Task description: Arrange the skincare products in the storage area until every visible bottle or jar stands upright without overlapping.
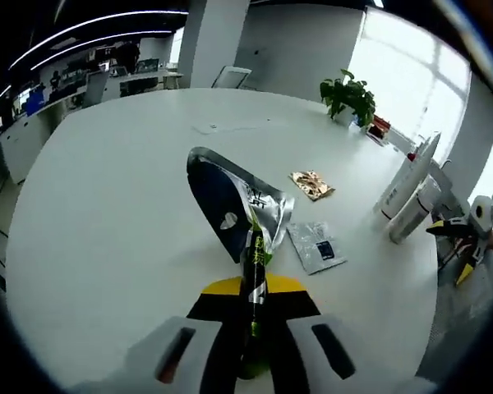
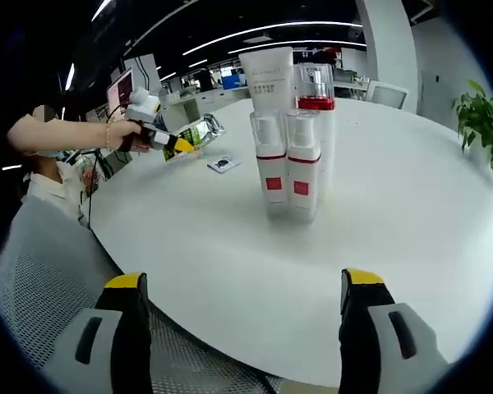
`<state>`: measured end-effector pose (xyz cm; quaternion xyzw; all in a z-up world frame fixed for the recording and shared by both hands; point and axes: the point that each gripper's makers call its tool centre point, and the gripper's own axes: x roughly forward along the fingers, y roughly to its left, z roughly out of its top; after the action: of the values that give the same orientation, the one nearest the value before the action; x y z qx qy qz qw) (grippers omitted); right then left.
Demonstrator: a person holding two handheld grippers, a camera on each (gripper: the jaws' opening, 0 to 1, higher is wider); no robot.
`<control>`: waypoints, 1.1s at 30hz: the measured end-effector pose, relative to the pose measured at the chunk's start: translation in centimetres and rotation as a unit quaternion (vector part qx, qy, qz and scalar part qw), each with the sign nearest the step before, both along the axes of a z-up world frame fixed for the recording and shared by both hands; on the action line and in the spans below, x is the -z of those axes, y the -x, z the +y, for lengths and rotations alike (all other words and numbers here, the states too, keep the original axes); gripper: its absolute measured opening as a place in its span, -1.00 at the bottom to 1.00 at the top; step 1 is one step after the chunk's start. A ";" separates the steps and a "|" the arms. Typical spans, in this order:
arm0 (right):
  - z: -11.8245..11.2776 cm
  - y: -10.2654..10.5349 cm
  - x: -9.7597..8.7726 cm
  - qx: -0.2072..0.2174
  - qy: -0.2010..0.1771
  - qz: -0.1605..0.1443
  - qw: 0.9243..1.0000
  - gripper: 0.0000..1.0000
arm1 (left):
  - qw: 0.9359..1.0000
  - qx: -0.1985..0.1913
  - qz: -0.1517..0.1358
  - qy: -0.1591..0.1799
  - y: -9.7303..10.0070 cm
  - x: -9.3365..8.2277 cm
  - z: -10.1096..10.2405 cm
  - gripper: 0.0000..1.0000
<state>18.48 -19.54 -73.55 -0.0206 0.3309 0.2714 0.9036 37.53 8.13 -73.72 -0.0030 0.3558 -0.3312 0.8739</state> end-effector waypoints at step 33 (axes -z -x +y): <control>2.4 0.8 -1.3 -0.062 -0.035 -0.021 0.997 0.66 | 0.980 -0.099 0.010 0.174 10.8 -8.7 -5.1 -0.95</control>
<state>17.72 -17.10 -72.26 -0.0149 0.2997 0.3381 0.8920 26.71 3.00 -65.06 -0.1935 0.2991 -0.2995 0.8851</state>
